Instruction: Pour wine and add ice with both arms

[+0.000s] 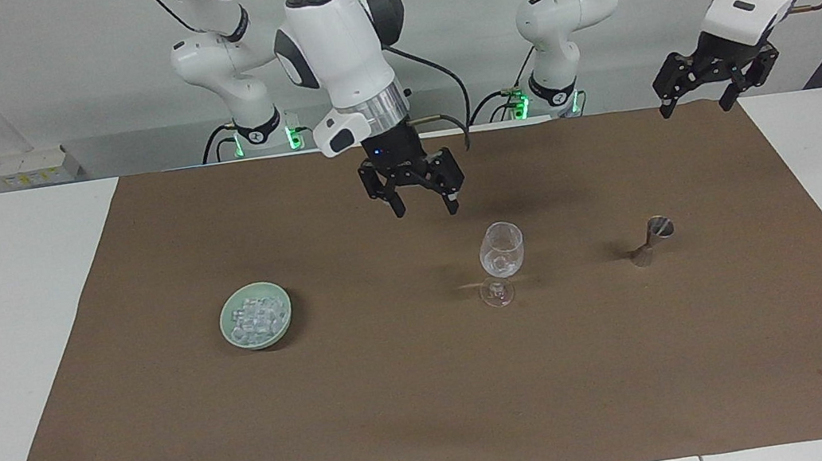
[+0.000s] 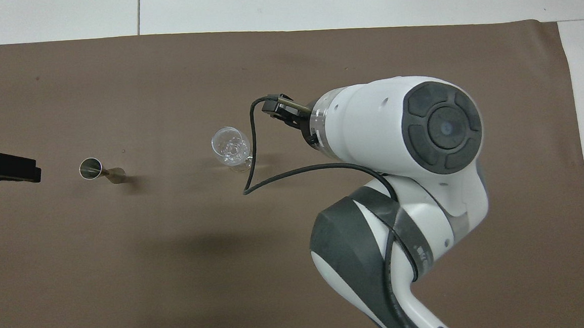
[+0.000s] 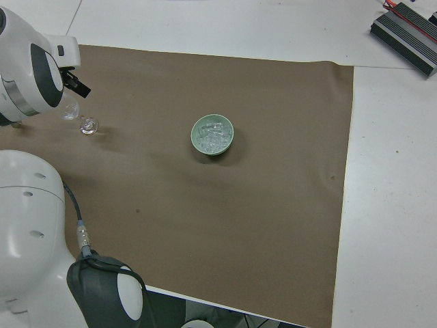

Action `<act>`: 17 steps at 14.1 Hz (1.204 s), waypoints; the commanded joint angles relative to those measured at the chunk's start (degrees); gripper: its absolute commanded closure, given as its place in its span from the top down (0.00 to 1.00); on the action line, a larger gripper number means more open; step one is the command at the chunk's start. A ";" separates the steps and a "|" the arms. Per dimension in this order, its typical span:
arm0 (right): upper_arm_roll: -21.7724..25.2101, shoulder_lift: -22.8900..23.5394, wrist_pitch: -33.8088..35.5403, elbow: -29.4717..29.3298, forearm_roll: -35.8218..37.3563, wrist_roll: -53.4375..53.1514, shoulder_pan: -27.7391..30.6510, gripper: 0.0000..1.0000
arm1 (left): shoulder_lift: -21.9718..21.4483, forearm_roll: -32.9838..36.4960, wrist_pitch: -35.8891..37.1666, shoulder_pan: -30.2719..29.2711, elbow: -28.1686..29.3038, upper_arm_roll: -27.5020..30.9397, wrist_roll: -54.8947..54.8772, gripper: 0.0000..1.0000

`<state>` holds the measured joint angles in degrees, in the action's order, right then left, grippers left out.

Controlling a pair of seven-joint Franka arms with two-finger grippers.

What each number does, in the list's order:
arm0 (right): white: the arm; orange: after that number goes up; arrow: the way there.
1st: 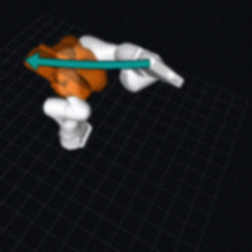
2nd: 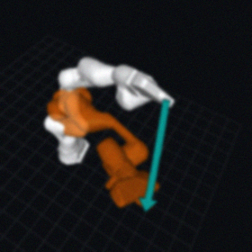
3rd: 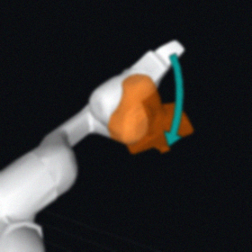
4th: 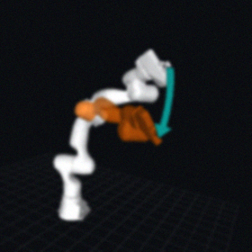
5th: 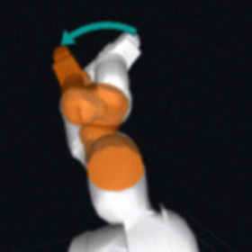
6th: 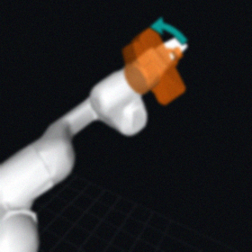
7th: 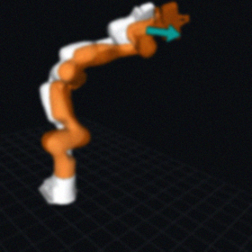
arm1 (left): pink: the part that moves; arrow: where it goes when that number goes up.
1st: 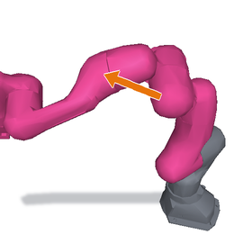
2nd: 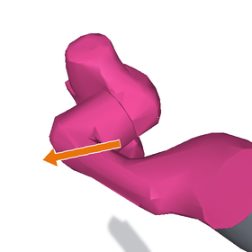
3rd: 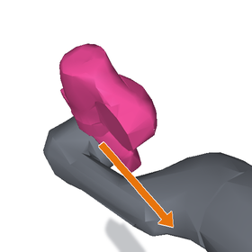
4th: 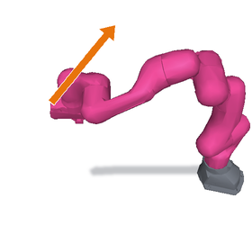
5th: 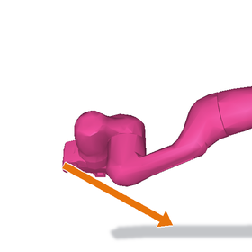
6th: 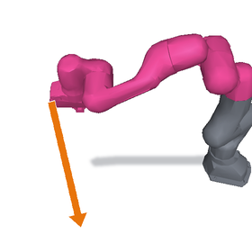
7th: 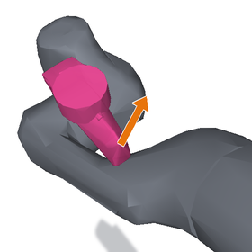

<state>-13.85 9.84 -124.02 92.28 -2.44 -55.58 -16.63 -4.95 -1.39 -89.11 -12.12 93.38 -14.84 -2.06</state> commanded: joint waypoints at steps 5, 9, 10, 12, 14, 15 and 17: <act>-0.56 -5.00 10.01 2.38 1.65 10.39 7.13 1.00 | 1.08 0.69 -0.28 0.78 -1.18 0.86 0.39 1.00; 1.97 -6.93 14.51 5.35 1.65 21.62 9.95 1.00 | 0.56 1.04 0.69 0.17 -1.35 1.48 -0.05 1.00; 3.64 -7.89 14.33 7.20 1.65 26.01 9.95 1.00 | 0.56 1.04 0.69 0.25 -1.44 1.48 -0.14 1.00; 5.75 -8.17 14.85 8.01 1.83 32.00 10.04 1.00 | 0.82 1.04 0.78 0.34 -2.14 1.48 -0.40 1.00; 8.65 -8.17 15.39 7.92 1.83 41.12 9.95 1.00 | 1.08 0.78 0.69 0.43 -2.15 1.48 -0.58 1.00; 10.67 -8.08 15.30 7.66 1.83 45.17 9.86 1.00 | 1.17 0.60 0.52 0.69 -2.15 1.39 -0.58 1.00; 15.15 -8.25 16.52 6.17 1.92 48.19 9.86 1.00 | 1.52 0.69 -0.01 1.22 -2.15 1.39 -0.58 1.00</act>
<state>-1.34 3.17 -109.03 98.38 -1.55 -11.03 -7.09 -4.17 -1.39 -89.15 -11.67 92.11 -13.60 -2.28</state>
